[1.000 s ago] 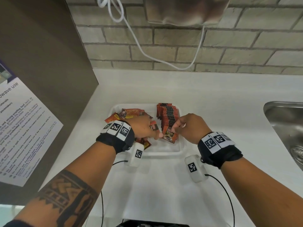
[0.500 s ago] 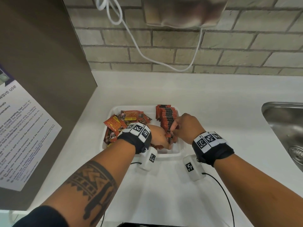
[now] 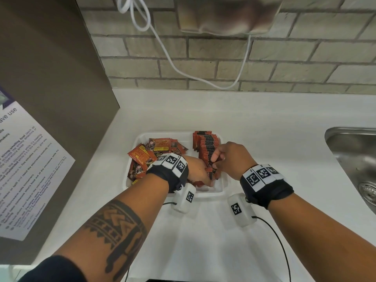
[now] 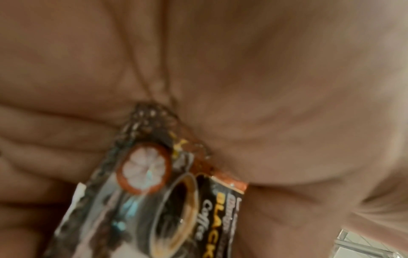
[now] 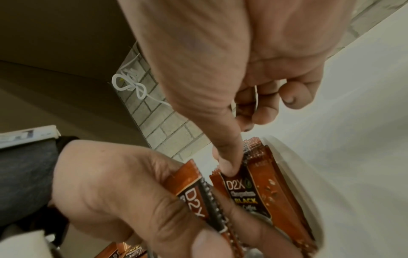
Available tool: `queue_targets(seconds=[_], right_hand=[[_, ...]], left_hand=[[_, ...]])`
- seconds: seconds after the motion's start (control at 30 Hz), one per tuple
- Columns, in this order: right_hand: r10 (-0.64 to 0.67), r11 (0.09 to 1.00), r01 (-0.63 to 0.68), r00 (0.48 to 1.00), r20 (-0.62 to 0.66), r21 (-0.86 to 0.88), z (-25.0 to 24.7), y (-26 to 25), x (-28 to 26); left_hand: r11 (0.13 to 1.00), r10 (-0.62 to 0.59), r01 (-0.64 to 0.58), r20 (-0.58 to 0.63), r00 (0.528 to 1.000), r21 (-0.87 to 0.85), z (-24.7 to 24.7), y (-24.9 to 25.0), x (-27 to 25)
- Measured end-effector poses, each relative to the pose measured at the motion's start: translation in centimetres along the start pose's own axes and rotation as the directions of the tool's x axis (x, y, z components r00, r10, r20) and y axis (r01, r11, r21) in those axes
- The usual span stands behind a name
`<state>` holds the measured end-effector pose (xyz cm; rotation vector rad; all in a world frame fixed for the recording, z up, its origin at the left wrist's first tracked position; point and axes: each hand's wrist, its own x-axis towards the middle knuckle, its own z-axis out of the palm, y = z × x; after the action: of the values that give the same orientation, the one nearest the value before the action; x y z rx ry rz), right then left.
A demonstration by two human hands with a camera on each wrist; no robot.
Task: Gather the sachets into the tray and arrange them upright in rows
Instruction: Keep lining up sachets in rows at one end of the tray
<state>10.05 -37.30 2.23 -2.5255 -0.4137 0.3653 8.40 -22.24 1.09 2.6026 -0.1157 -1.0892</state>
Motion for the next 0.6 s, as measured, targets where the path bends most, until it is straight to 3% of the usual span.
queue_targets(seconds=[0.33,0.43,0.53,0.6], right_hand=[[-0.014,1.000,0.014,1.000,-0.006,0.014,-0.8,0.2,-0.7],[-0.023,0.997,0.023,1.000,-0.001,0.074,-1.1,0.2,-1.2],[-0.068,0.977,0.068,0.998,-0.006,0.202,-1.3,-0.2,-1.7],[-0.092,0.959,0.099,0.995,-0.037,0.265,-1.5,-0.5,-1.7]], left_hand=[[0.999,0.014,-0.014,-0.003,1.000,0.039,-0.8,-0.3,-0.8],[0.975,0.124,-0.112,0.051,0.991,-0.190,-1.4,-1.9,-1.1],[0.746,0.273,-0.203,0.013,0.962,-0.634,-1.1,-3.3,-1.9],[0.615,0.307,-0.254,-0.070,0.949,-0.747,-0.8,-3.4,-2.2]])
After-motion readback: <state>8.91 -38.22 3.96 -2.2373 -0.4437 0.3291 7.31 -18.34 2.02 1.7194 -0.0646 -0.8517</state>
